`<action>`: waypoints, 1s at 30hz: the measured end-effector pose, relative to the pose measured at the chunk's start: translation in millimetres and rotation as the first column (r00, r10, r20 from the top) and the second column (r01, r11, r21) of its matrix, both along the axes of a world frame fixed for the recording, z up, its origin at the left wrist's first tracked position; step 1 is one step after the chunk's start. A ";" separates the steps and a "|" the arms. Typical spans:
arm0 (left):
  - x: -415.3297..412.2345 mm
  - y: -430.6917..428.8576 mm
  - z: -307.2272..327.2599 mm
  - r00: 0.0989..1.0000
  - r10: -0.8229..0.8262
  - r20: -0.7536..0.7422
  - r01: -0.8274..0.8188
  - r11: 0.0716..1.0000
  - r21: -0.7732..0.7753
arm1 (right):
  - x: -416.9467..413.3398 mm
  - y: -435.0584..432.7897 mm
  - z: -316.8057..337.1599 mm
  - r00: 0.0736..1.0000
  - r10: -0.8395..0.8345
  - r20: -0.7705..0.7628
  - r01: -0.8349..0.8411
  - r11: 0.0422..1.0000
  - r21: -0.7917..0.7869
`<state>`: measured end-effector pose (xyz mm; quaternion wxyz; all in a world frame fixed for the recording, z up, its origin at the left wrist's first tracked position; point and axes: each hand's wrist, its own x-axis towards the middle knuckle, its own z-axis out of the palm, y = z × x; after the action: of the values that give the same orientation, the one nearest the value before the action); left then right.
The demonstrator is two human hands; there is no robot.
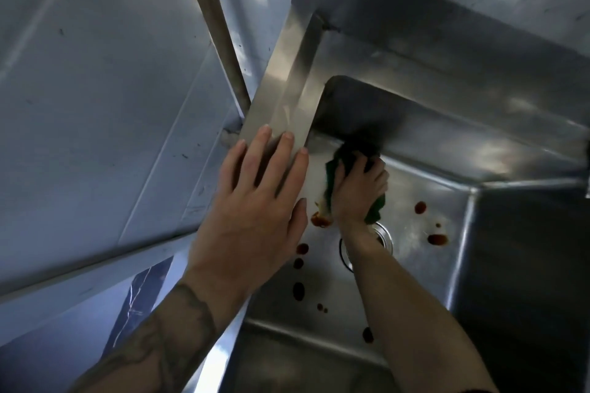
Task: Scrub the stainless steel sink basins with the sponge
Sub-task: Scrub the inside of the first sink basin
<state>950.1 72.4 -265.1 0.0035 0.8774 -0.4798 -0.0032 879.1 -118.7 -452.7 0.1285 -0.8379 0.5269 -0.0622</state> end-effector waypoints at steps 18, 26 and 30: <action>-8.3 29.4 1.5 1.000 -0.009 -0.027 0.009 1.000 -0.029 | -14.5 45.7 5.3 0.952 0.297 -0.072 -0.298 0.954 -0.003; -8.1 31.1 0.8 0.999 -0.006 -0.043 0.002 0.997 -0.076 | -22.1 -10.2 -0.3 0.997 0.020 -0.081 -0.028 0.994 -0.103; -7.5 31.7 -1.9 0.999 -0.008 -0.039 0.005 0.997 -0.073 | -18.2 34.1 3.6 0.972 0.218 -0.086 -0.224 0.973 -0.059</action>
<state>942.6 104.0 -267.1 0.0450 0.8748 -0.4823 -0.0028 861.0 -84.7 -449.1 0.0853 -0.8970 0.4325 -0.0324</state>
